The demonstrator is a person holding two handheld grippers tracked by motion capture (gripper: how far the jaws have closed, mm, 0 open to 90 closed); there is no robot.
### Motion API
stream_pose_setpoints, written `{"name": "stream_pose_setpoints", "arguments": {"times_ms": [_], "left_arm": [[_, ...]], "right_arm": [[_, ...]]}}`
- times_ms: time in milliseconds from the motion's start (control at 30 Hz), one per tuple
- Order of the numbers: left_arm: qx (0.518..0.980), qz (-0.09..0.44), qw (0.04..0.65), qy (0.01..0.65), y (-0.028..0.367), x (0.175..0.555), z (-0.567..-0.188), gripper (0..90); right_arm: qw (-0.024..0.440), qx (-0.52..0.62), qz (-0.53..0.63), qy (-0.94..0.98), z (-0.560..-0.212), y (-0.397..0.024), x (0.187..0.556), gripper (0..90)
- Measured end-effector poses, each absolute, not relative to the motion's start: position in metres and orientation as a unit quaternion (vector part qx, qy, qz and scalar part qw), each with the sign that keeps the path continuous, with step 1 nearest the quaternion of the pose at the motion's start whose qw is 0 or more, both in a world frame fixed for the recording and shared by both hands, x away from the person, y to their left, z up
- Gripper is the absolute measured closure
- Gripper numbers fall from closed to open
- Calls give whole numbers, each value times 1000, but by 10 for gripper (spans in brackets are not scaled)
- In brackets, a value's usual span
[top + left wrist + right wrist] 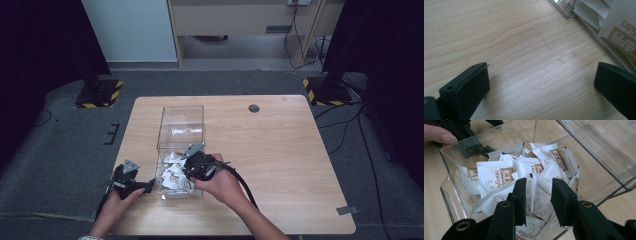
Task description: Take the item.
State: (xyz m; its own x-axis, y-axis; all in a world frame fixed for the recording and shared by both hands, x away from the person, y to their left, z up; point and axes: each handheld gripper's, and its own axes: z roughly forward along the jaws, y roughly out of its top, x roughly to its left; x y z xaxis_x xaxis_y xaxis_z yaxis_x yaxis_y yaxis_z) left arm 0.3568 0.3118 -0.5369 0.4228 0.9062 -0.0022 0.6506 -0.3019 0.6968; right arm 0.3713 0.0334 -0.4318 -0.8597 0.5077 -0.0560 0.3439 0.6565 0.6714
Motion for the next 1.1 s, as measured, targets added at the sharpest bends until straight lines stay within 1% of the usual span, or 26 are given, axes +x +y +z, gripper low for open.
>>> {"name": "stream_pose_setpoints", "arguments": {"times_ms": [367, 633, 767, 867, 900, 933, 967, 1100], "left_arm": [[781, 201, 318, 498, 312, 357, -537, 0], [781, 201, 318, 498, 312, 357, -537, 0], [781, 201, 318, 498, 312, 357, -537, 0], [781, 201, 318, 498, 312, 357, -537, 0], [781, 201, 318, 498, 312, 357, -537, 0], [781, 201, 318, 498, 312, 357, -537, 0], [781, 201, 318, 498, 312, 357, -537, 0], [781, 201, 318, 498, 312, 357, -537, 0]], "right_arm": [[119, 237, 331, 906, -439, 41, 373, 684], [115, 243, 318, 909, -442, 42, 376, 731], [114, 239, 315, 911, -445, 43, 376, 760], [113, 238, 315, 912, -446, 43, 376, 809], [115, 237, 319, 910, -445, 44, 376, 851], [115, 237, 319, 910, -445, 44, 376, 851], [113, 236, 320, 911, -444, 44, 376, 875], [114, 236, 324, 909, -442, 43, 376, 888]]}}
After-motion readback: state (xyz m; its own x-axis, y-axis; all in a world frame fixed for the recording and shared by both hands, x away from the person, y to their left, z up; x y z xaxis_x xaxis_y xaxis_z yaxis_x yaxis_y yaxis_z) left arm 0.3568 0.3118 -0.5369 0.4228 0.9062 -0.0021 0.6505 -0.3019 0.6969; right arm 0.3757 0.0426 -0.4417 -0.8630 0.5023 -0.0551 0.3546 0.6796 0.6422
